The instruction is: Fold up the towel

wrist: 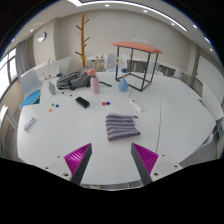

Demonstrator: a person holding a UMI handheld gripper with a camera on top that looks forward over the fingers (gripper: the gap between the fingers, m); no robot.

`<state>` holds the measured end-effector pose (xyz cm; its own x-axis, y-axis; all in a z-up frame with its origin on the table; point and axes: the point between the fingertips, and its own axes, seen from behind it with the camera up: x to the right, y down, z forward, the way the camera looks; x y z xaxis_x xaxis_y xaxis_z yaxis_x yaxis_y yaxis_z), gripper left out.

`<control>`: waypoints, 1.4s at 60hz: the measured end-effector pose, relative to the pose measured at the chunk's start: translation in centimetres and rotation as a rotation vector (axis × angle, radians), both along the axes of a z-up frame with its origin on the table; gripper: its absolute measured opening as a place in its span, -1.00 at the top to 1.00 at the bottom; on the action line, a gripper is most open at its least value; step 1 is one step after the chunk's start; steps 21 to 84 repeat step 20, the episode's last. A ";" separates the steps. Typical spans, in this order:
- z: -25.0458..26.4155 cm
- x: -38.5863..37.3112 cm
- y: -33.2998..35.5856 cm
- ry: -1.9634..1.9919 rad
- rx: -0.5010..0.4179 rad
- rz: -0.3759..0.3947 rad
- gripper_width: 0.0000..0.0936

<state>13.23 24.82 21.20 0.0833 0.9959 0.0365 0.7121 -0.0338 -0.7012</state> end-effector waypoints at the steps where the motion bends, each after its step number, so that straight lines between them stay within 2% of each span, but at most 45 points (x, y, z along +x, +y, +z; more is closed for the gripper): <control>1: 0.1 0.3 -0.1 0.003 -0.004 -0.006 -0.81; 19: 0.5 0.9 -0.2 0.020 -0.021 -0.046 -0.81; 84: 0.5 0.8 -0.2 0.023 -0.021 -0.046 -0.81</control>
